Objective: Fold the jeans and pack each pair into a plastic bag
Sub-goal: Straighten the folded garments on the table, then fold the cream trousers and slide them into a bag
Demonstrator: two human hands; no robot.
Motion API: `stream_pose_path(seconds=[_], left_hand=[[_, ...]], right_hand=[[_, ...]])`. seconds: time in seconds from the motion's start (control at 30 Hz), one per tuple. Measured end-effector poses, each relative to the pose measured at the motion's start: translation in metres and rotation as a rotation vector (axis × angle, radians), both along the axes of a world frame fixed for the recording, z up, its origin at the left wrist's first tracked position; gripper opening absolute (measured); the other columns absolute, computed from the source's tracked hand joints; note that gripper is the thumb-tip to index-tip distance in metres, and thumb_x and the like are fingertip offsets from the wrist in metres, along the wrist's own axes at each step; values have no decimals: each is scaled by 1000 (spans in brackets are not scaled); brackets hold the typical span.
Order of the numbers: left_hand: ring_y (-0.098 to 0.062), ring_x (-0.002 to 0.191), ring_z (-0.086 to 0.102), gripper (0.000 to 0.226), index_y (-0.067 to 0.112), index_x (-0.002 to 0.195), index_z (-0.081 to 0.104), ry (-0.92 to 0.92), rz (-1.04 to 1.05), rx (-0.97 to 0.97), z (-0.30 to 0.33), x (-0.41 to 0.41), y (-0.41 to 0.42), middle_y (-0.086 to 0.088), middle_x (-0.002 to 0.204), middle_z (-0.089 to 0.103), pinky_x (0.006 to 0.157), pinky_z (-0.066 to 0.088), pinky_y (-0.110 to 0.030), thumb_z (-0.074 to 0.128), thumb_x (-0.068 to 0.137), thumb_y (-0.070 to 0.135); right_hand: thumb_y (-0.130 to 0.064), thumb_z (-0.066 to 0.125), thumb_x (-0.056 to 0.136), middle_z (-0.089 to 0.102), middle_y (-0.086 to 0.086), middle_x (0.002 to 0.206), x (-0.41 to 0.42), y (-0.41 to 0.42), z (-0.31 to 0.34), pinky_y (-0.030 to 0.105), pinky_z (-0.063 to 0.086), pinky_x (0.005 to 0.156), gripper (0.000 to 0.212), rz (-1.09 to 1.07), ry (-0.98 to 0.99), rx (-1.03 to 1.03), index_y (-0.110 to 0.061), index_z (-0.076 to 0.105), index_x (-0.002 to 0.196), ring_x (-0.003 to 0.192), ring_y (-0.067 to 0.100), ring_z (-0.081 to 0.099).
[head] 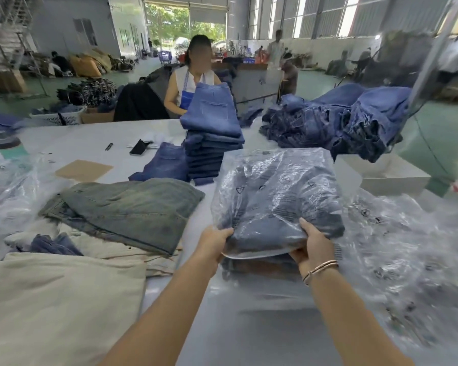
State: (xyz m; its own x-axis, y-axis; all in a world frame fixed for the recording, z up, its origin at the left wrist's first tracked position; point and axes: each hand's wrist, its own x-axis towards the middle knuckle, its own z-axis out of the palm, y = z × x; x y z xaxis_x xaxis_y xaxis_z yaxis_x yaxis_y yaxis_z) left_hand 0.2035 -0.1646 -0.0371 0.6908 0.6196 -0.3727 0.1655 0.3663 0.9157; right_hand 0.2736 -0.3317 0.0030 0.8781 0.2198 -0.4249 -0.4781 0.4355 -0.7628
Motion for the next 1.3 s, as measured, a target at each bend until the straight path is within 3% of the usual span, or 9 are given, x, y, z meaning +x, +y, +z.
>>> stream_pose_path(seconds=[0.17, 0.4, 0.53, 0.67, 0.77, 0.9, 1.03, 1.17, 1.3], left_hand=[[-21, 84, 63, 16, 9, 101, 61, 91, -135, 369, -2, -3, -7, -7, 90, 66, 71, 53, -22, 66, 87, 15], [-25, 113, 57, 51, 12, 121, 55, 90, -7, 448, -18, -18, -12, -8, 121, 60, 99, 45, -46, 72, 81, 40], [-32, 141, 24, 78, 23, 147, 30, 260, 37, 394, -23, -29, -13, -14, 154, 20, 115, 24, -44, 60, 85, 57], [-26, 137, 32, 75, 18, 150, 21, 94, 17, 106, -26, -38, -18, -8, 153, 28, 106, 29, -37, 52, 91, 53], [-21, 127, 43, 63, 15, 142, 39, 66, 16, 59, -32, -52, -18, -3, 141, 45, 98, 33, -32, 51, 92, 51], [-18, 117, 50, 30, 23, 117, 53, 66, 47, 84, -52, -82, -10, 4, 121, 55, 103, 39, -38, 48, 96, 44], [-21, 116, 52, 31, 10, 127, 55, 245, 84, 326, -80, -133, 20, -8, 129, 57, 99, 40, -32, 53, 97, 19], [-28, 124, 49, 39, 3, 127, 55, 490, 57, 665, -96, -200, 66, -14, 131, 56, 103, 34, -33, 62, 88, 7], [-21, 138, 30, 56, 28, 139, 42, 940, -31, 1005, -112, -263, 109, -1, 150, 34, 111, 24, -38, 60, 88, 41]], right_hand=[[-16, 67, 86, 67, -2, 56, -1, -28, 16, 36, 58, 48, 14, -65, -117, -29, -14, 64, 72, 52, 14, 66], [-11, 58, 91, 66, 0, 55, -23, -60, -6, 33, 57, 46, 15, -52, -111, -71, -14, 56, 77, 49, 20, 67], [-6, 59, 90, 59, 1, 79, -38, -54, -13, 20, 53, 55, 19, -245, -203, -184, -22, 48, 90, 65, 14, 60], [1, 60, 87, 30, 1, 140, -72, -40, -14, 20, 33, 105, 76, -335, -446, -320, -17, 19, 149, 125, 9, 36], [7, 62, 83, 4, -9, 152, -85, -38, -12, 32, 14, 116, 77, -289, -764, -537, -24, 29, 146, 141, 0, 7], [-3, 64, 83, 19, 4, 155, -89, -24, -17, 42, 1, 120, 51, -89, -1189, -876, -26, 54, 128, 146, 19, 6], [-31, 61, 86, 3, 6, 159, -86, 8, -28, 36, -29, 109, 65, 256, -1371, -1333, -33, 33, 144, 144, 20, -13], [-51, 36, 94, -15, -3, 159, -70, 24, -49, 53, -14, 113, 67, 502, -1259, -1684, -40, 1, 150, 146, 18, -16], [-54, 35, 94, -12, -8, 159, -62, 23, -60, 50, -14, 114, 64, 462, -1210, -1705, -46, 1, 147, 146, 14, -12]])
